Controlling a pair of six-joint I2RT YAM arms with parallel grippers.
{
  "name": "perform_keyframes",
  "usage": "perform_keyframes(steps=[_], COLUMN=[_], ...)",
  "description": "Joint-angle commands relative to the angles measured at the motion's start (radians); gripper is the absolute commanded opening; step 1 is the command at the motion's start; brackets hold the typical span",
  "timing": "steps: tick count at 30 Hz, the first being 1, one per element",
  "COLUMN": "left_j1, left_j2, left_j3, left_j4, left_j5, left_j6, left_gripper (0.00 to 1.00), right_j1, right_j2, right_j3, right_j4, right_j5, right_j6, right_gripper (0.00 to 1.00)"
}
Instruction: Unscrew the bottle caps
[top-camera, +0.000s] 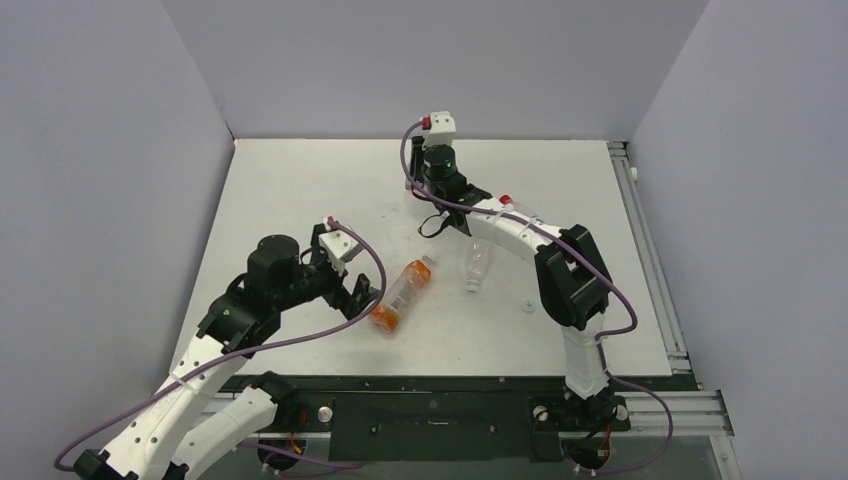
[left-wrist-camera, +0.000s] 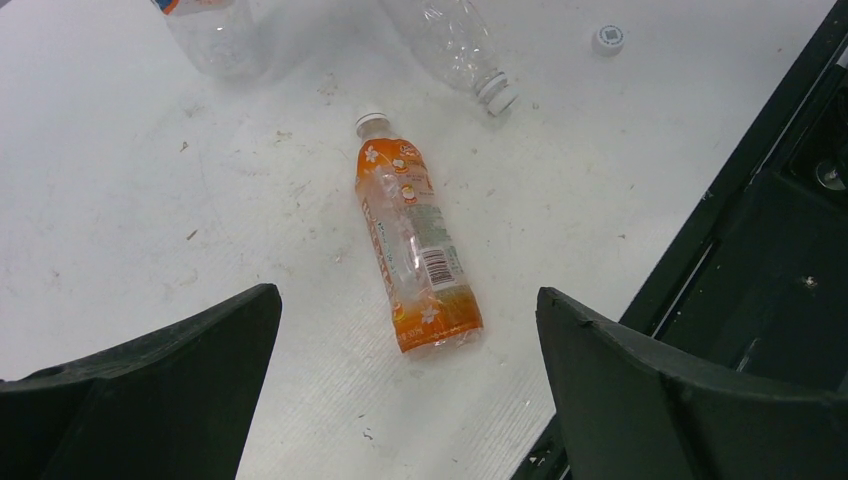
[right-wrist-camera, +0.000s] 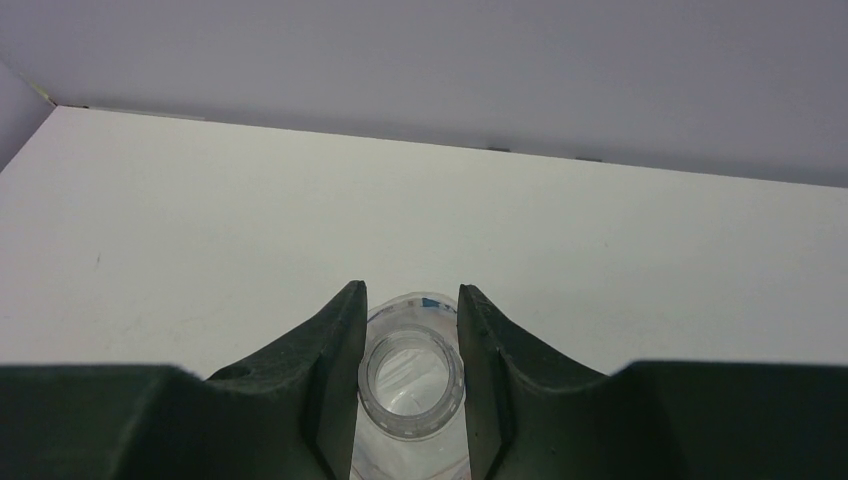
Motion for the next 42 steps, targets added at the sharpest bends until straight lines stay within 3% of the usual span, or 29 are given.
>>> perform_keyframes(steps=[1,7,9,14,18,23,29,34,42], left_j1=[0.003,0.003,0.003,0.003,0.003,0.003,0.002,0.001,-0.014], left_j2=[0.001,0.004,0.004,0.008,0.019,0.031,0.057,0.121,0.435], left_j3=[0.007,0.008,0.007,0.005,0.001,-0.005,-0.019,-0.063,-0.007], left_j4=[0.026,0.033,0.034,0.037,0.048,0.065,0.095,0.185,0.35], left_j5=[0.011,0.026,0.029,0.033,0.038,0.041,0.051,0.023,-0.107], left_j6=[0.017,0.014,0.014,0.018,0.019,0.024,0.024,0.025,0.045], left_gripper=[0.97,0.97,0.96,0.97,0.97,0.97,0.96,0.97,0.97], right_j1=[-0.012,-0.014,-0.014,-0.016,-0.016,-0.017,-0.019,-0.02,-0.021], right_j2=[0.023,0.064,0.07,0.068,0.049,0.018,-0.016,-0.066,-0.243], right_j3=[0.024,0.087,0.097,0.097,0.089,0.079,0.091,0.084,0.038], right_j4=[0.039,-0.056,-0.071,-0.085,-0.084,-0.08,-0.089,-0.098,-0.182], right_j5=[-0.004,-0.024,-0.029,-0.038,-0.037,-0.039,-0.049,-0.053,-0.073], right_j6=[0.032,0.013,0.01,0.009,0.005,0.0,-0.004,-0.003,0.055], right_gripper=[0.0,0.0,0.05,0.4,0.5,0.56,0.76,0.8,0.82])
